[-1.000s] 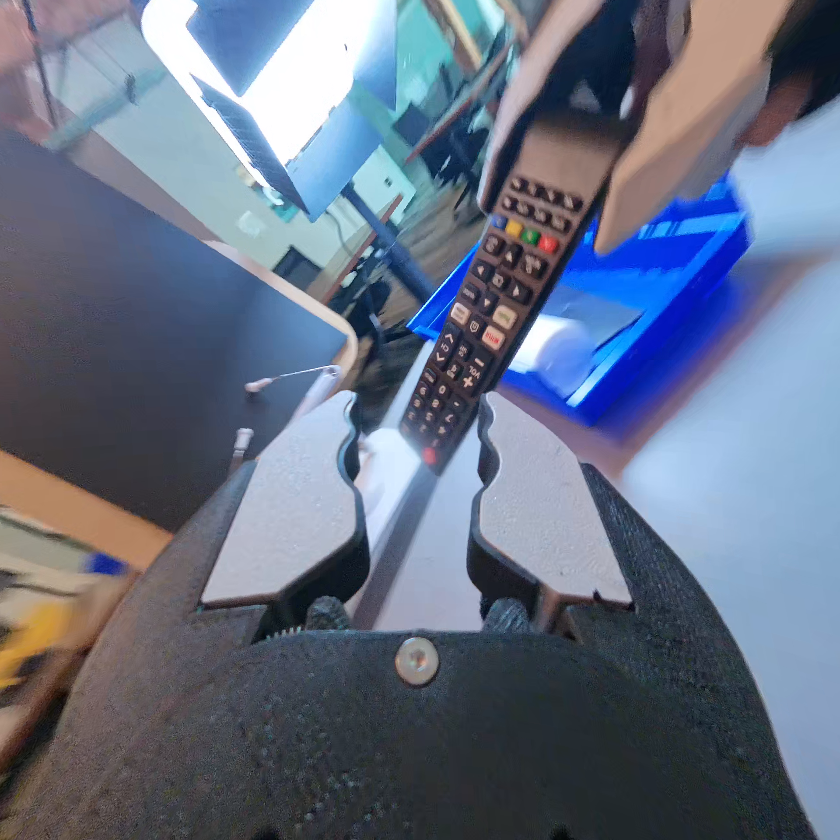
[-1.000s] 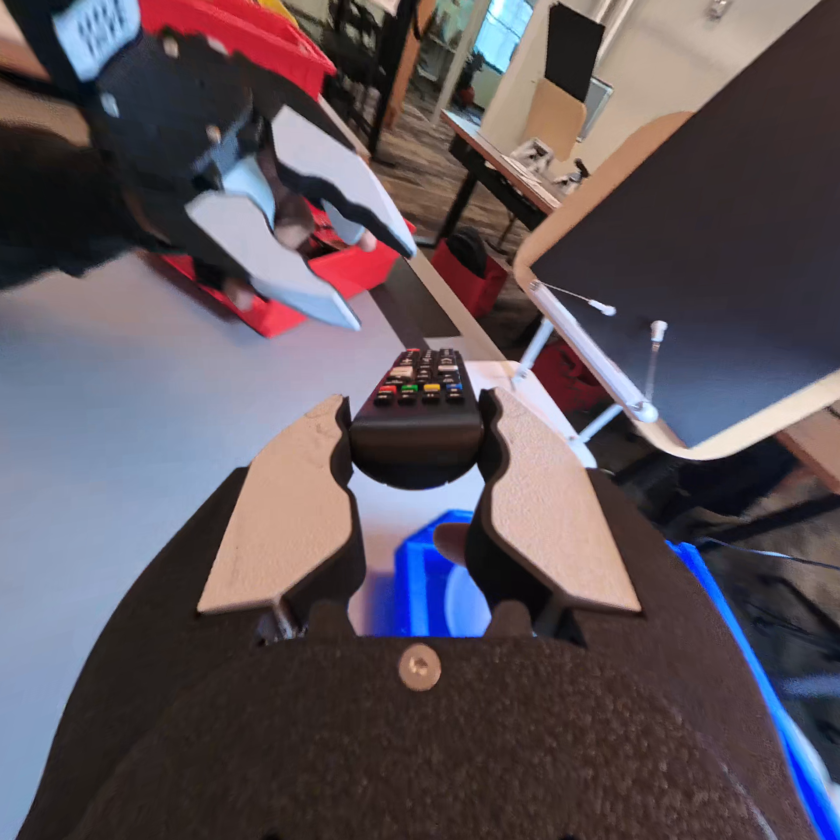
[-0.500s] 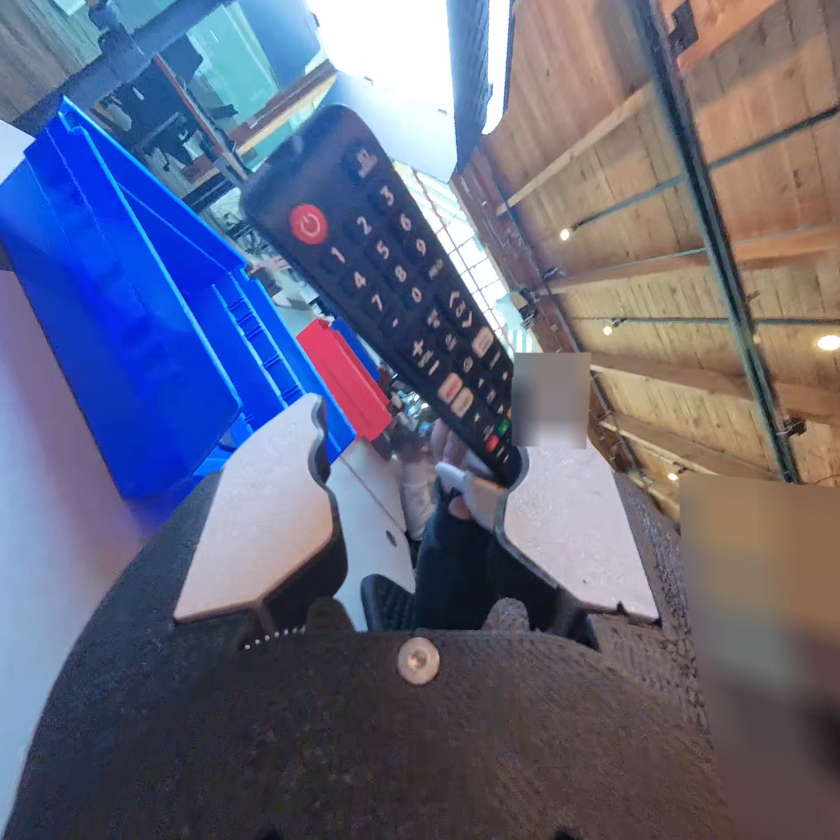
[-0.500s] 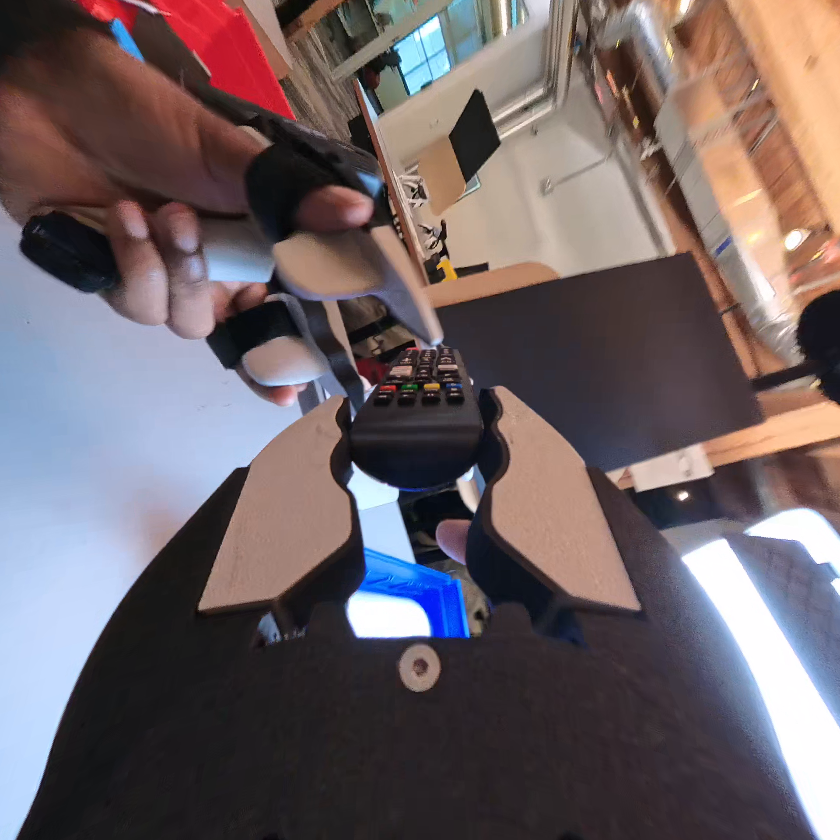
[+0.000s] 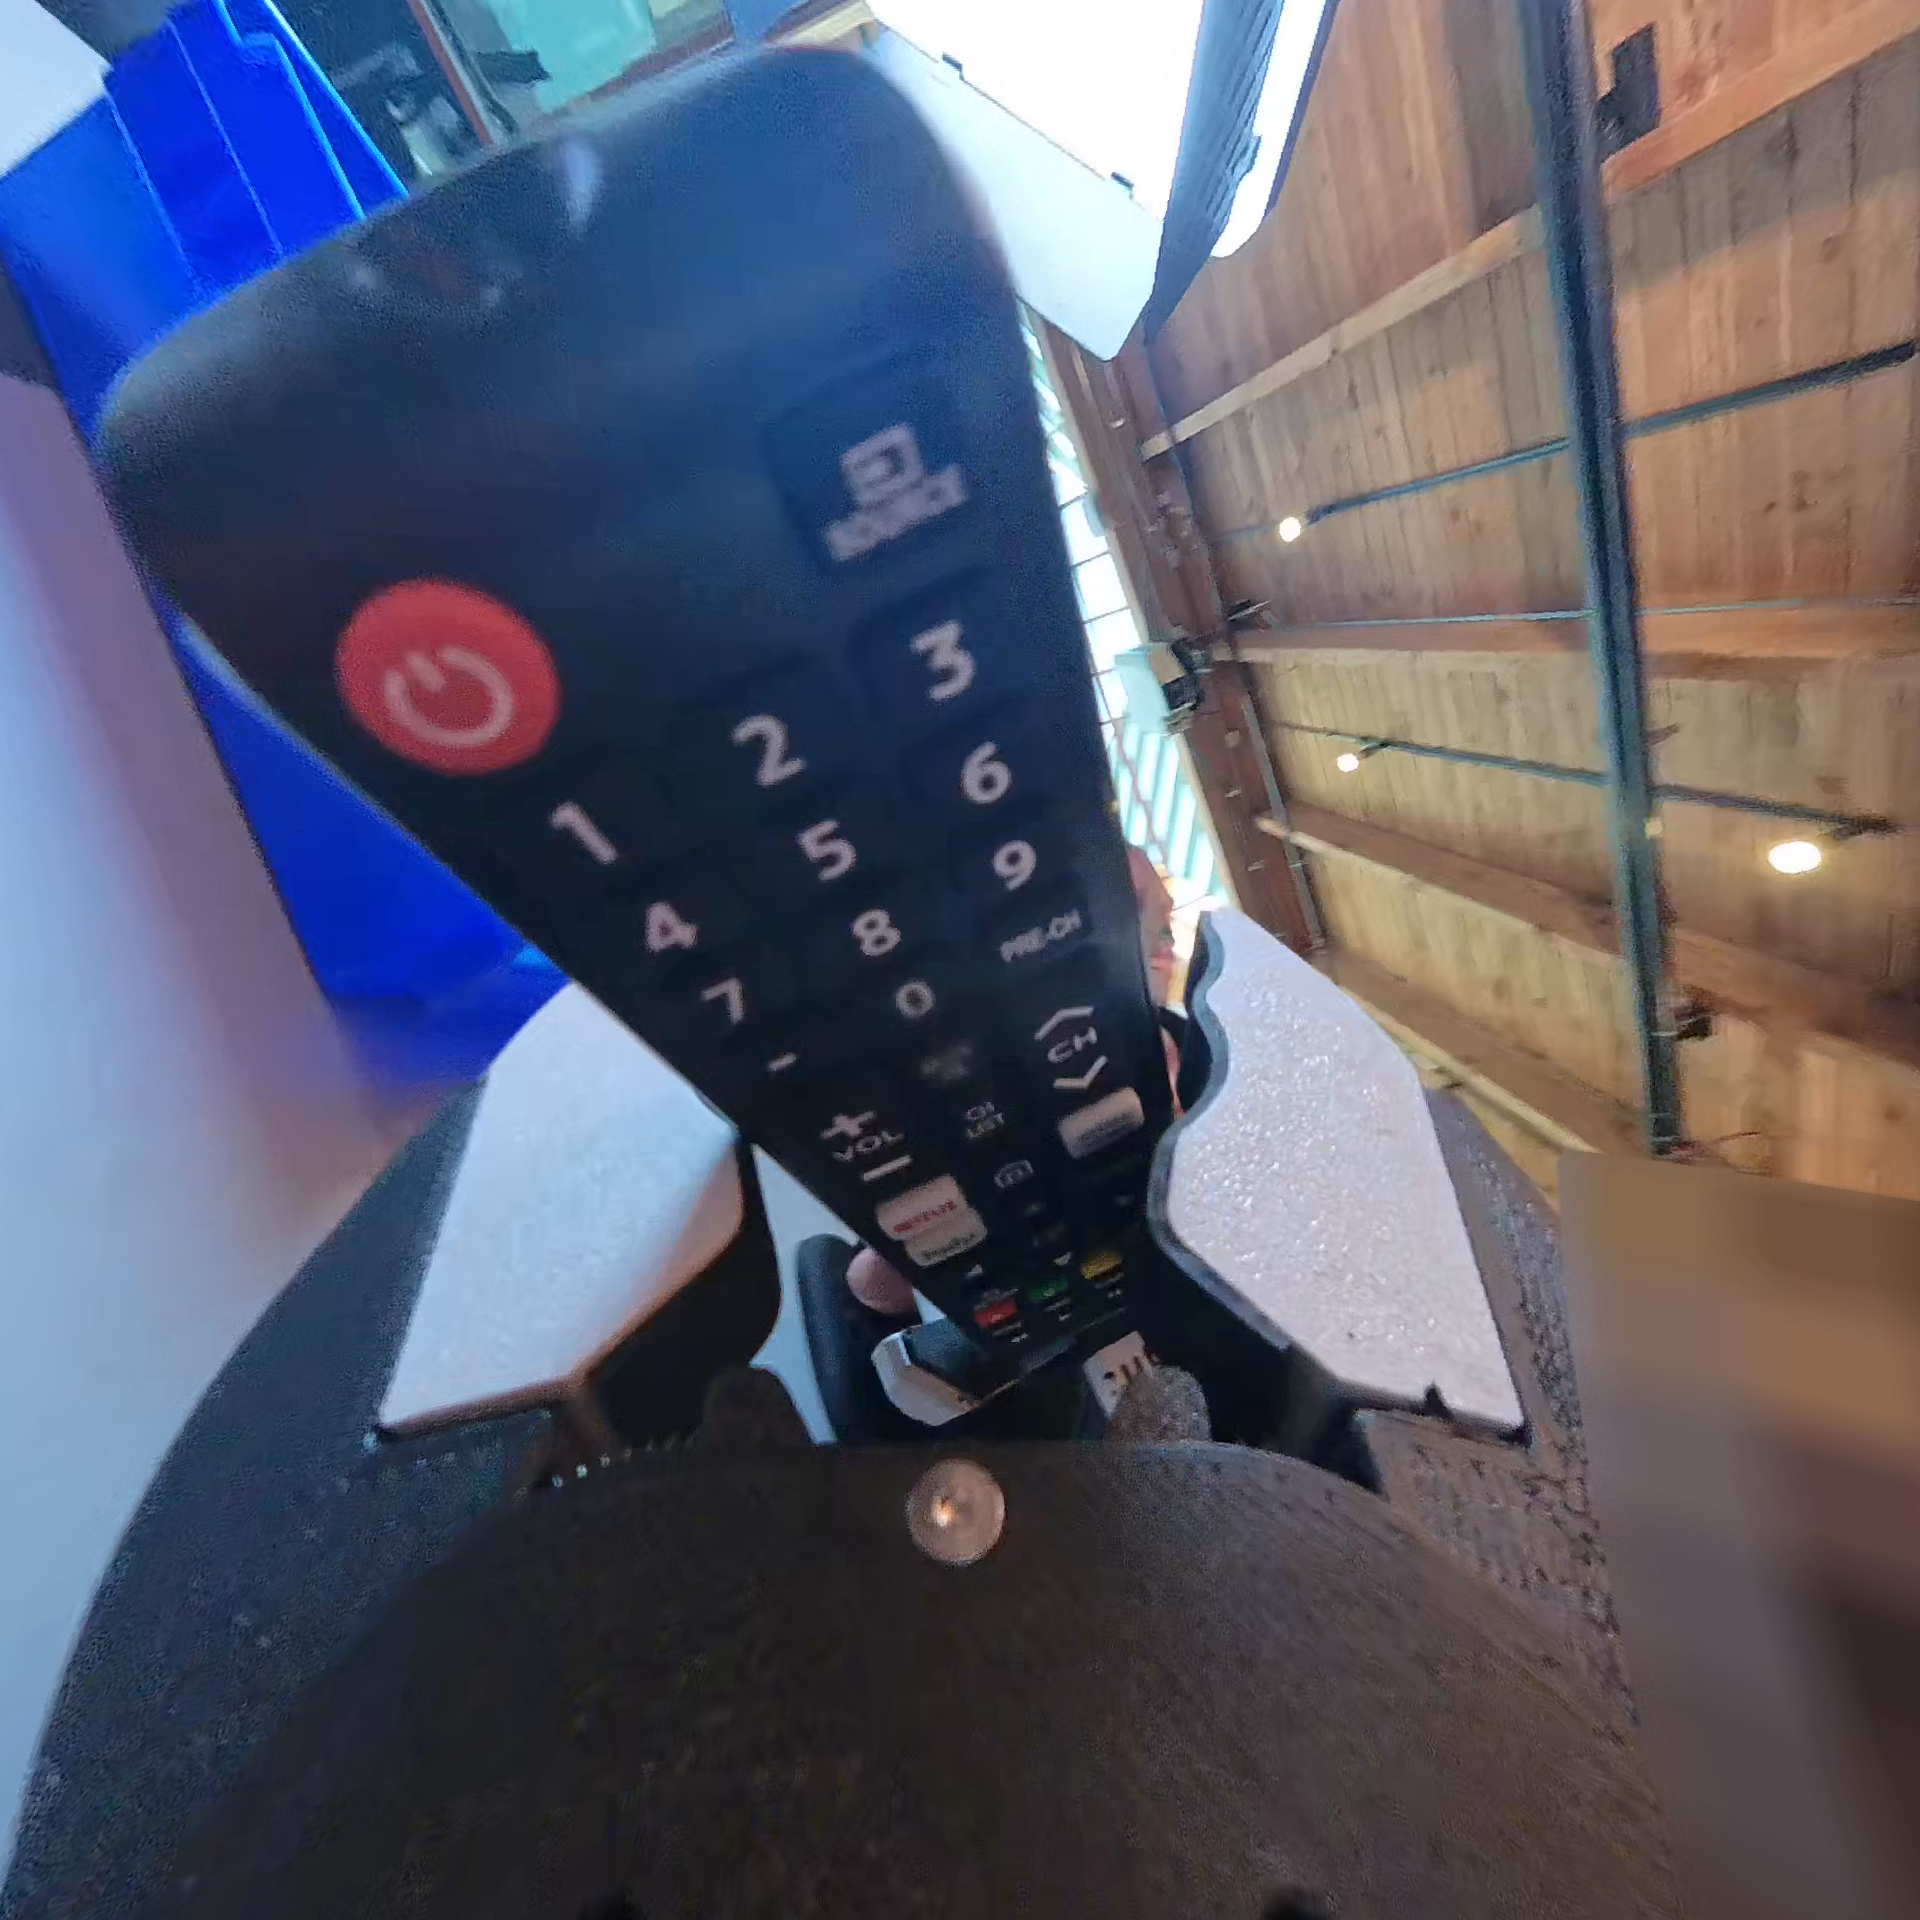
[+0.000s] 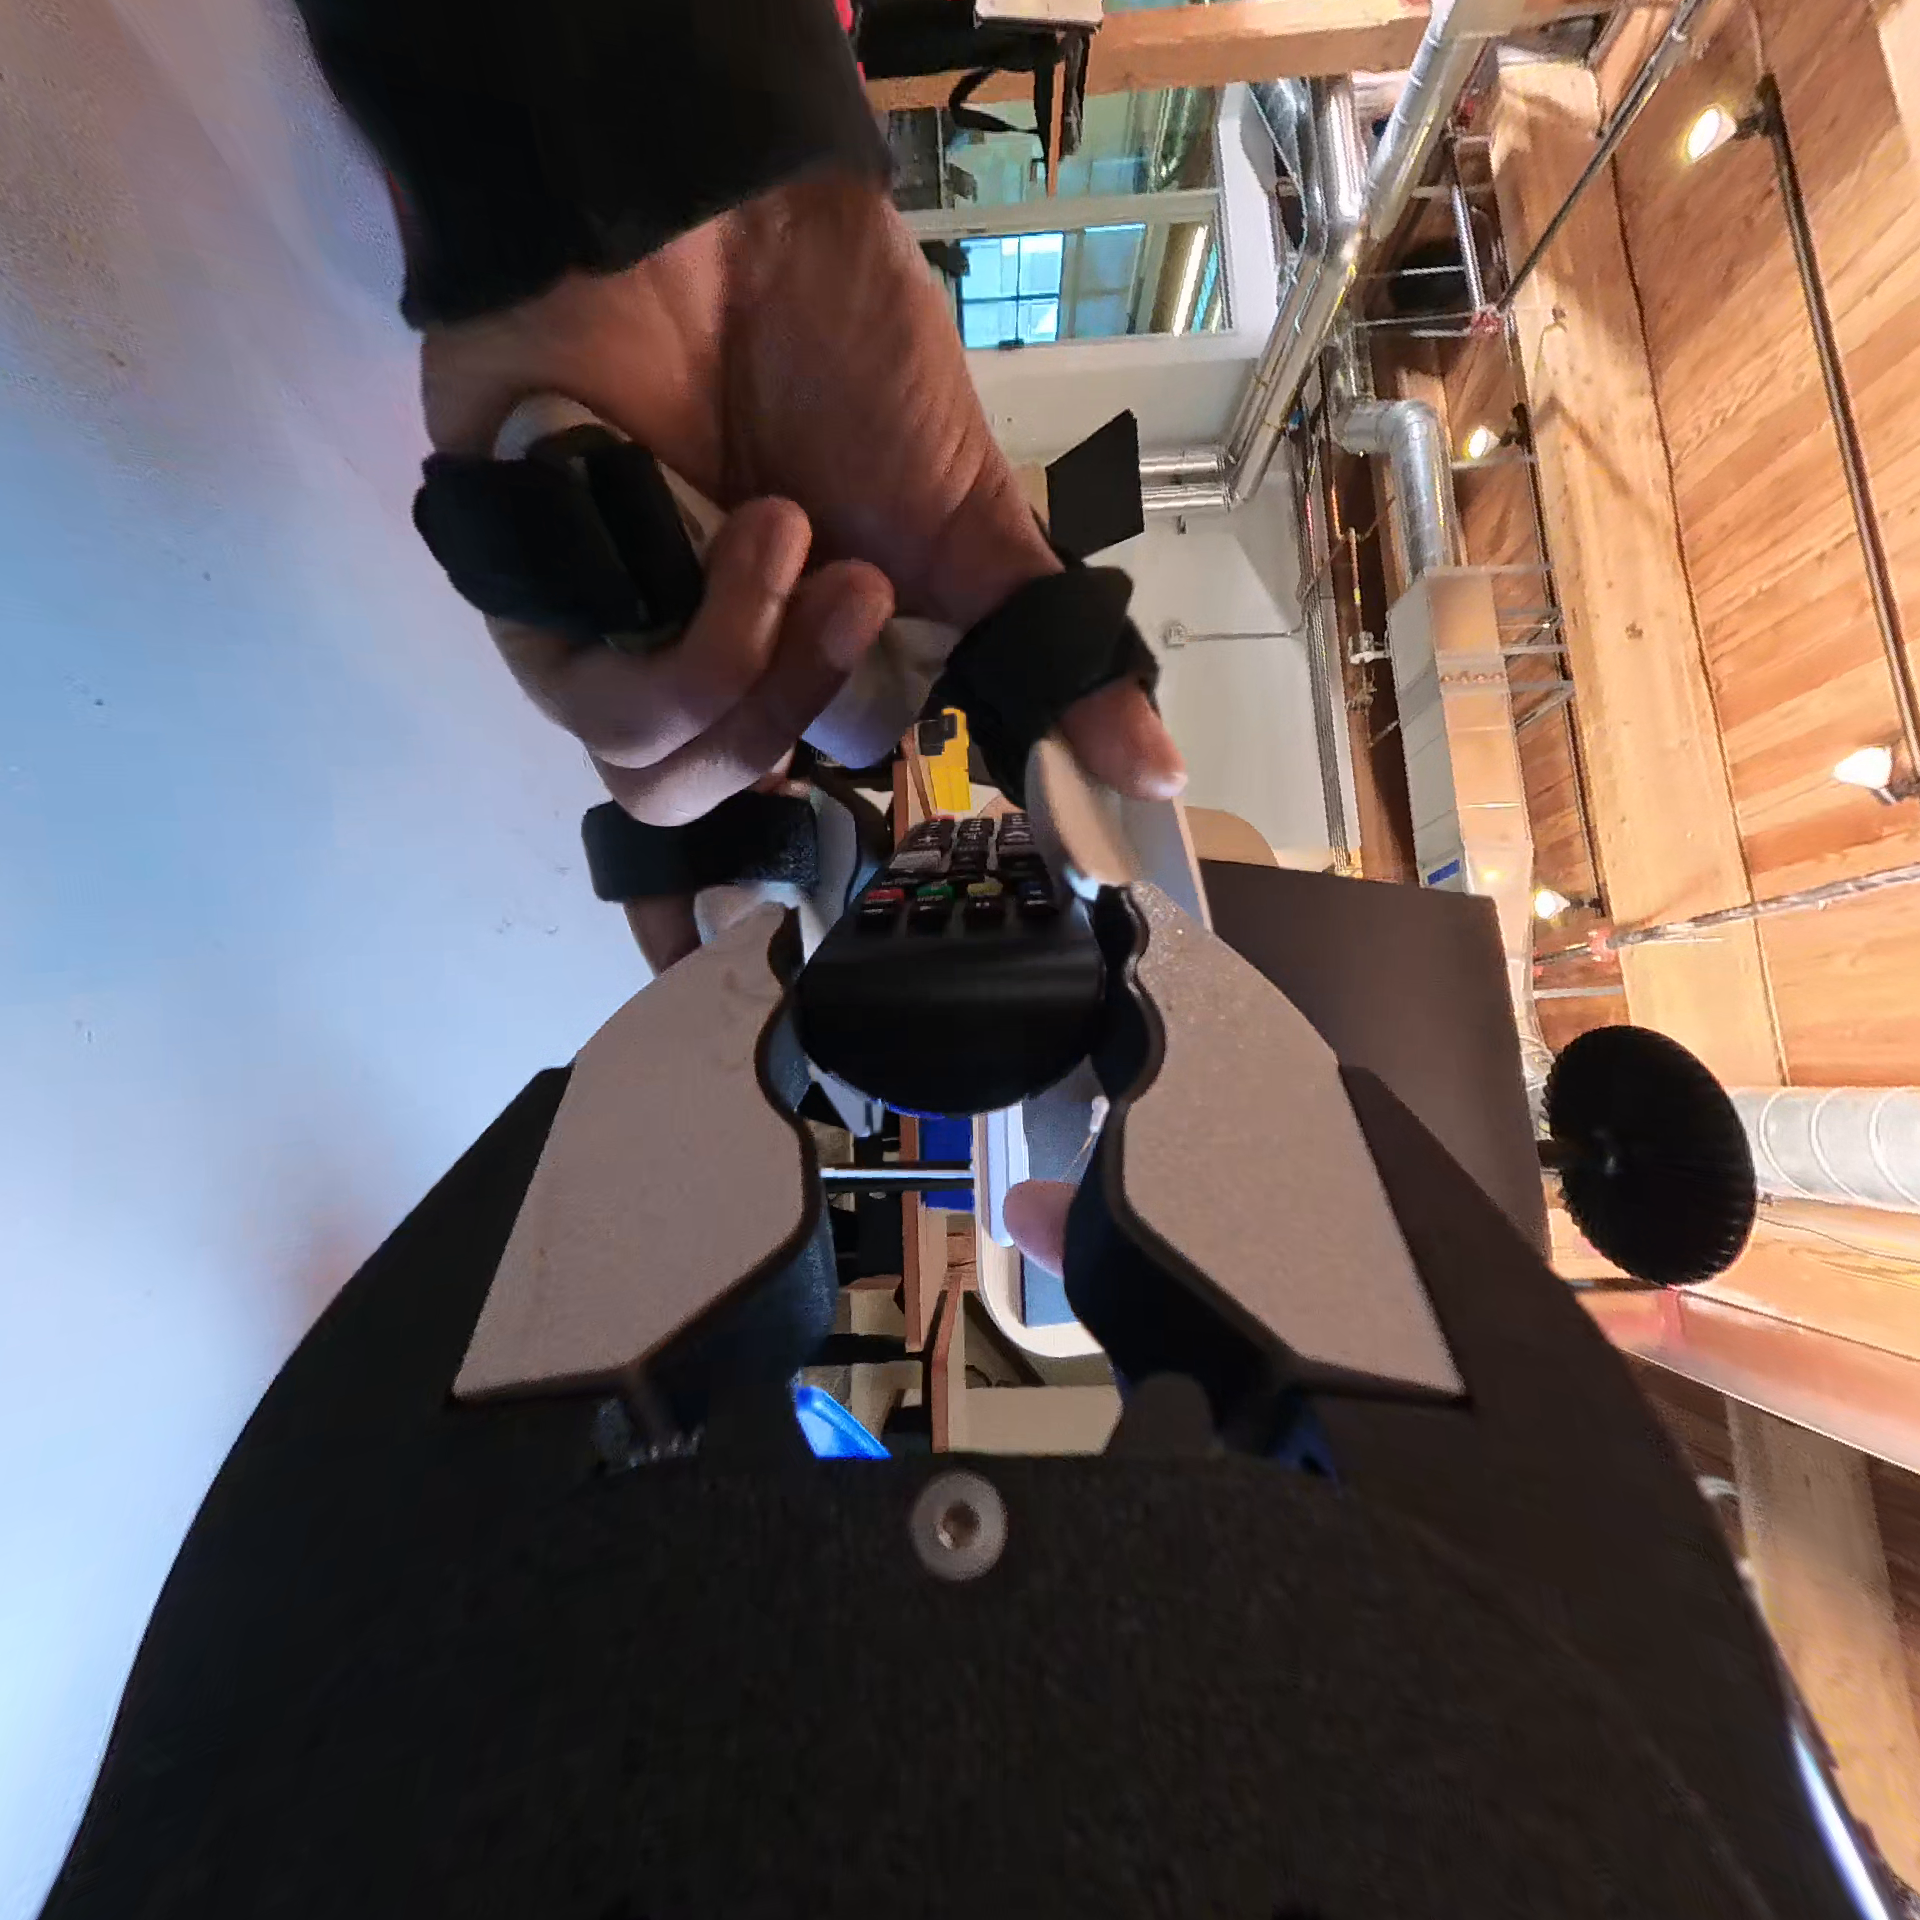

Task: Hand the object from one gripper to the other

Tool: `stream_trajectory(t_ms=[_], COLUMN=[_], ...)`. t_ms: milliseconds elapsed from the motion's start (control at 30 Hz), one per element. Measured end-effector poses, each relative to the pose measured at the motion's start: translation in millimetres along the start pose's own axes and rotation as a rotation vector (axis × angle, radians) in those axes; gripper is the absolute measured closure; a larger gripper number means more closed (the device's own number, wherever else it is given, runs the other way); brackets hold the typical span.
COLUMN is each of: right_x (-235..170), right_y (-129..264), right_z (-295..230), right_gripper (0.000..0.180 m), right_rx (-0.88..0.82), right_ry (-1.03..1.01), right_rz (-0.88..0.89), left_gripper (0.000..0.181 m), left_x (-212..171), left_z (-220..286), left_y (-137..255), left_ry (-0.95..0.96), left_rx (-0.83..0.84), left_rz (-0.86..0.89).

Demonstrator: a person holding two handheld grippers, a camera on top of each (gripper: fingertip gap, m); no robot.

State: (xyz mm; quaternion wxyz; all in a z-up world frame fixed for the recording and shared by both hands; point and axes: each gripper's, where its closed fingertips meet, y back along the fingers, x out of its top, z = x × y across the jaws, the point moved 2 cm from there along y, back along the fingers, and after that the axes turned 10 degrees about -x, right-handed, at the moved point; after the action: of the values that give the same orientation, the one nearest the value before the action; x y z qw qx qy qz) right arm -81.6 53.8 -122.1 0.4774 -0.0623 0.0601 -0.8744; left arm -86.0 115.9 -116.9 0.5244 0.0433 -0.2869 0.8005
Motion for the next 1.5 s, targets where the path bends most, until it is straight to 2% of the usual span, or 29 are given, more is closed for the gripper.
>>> stream_trajectory(t_ms=[33, 133, 267, 400, 467, 567, 633, 733, 833, 900, 1133, 1200, 1333, 1433, 1500], right_x=[-0.3, -5.3, -1.3, 4.0, 0.2, -12.9, -18.3, -15.9, -5.4, 4.2, 18.4, 15.9, 18.3, 25.8, 25.6], right_y=[-1.0, -4.6, -11.2, -6.0, -1.7, 6.3, 14.3, 24.0, 24.6, 23.5, 27.8, 31.0, 35.4, 39.1, 38.2], right_z=[-0.4, -2.0, -14.2, -17.5, 2.1, 41.3, 63.3, 88.9, 90.1, 81.2, 60.8, 62.0, 71.9, 72.2, 72.2], right_gripper=[0.126, 0.126, 0.123, 0.124, 0.124, 0.119, 0.122, 0.128, 0.111, 0.108, 0.122, 0.121, 0.117, 0.132, 0.132], right_rx=[-0.002, -0.030, 0.022, 0.257, 0.326, 0.381, 0.419, 0.463, 0.505, 0.565, 0.677, 0.676, 0.678, 0.725, 0.717], right_ry=[-0.001, -0.001, -0.134, -0.548, -0.847, -1.246, -1.430, -1.574, -1.567, -1.550, -1.443, -1.387, -1.424, -1.467, -1.459], right_rz=[-0.004, -0.031, -0.075, -0.083, -0.062, -0.002, 0.057, 0.149, 0.142, 0.132, 0.135, 0.112, 0.163, 0.243, 0.241], left_gripper=[0.102, 0.105, 0.108, 0.112, 0.112, 0.113, 0.113, 0.113, 0.113, 0.114, 0.114, 0.114, 0.114, 0.113, 0.113], left_x=[1.5, 7.1, 18.6, 32.5, 28.3, 7.5, -10.2, -35.6, -52.9, -60.7, -89.4, -93.7, -113.5, -126.3, -126.6], left_z=[0.9, 3.1, 7.0, 26.2, 40.3, 67.8, 75.6, 77.6, 73.2, 69.1, 56.0, 51.2, 43.0, 35.9, 34.9], left_y=[1.9, 4.7, 15.7, 35.5, 37.7, 25.1, 14.3, -0.3, -7.8, -9.4, -5.5, -3.6, -3.0, -6.1, -7.7], left_ry=[0.015, -0.019, -0.160, -0.429, -0.600, -0.825, -0.930, -0.972, -0.992, -1.001, -0.963, -0.959, -0.929, -0.906, -0.905], left_rx=[-0.017, -0.007, 0.055, 0.143, 0.177, 0.115, 0.093, 0.029, -0.006, -0.009, -0.050, -0.036, -0.065, -0.074, -0.071], left_rz=[0.016, 0.031, 0.005, -0.112, -0.223, -0.374, -0.462, -0.545, -0.607, -0.651, -0.827, -0.868, -0.963, -1.006, -0.995])
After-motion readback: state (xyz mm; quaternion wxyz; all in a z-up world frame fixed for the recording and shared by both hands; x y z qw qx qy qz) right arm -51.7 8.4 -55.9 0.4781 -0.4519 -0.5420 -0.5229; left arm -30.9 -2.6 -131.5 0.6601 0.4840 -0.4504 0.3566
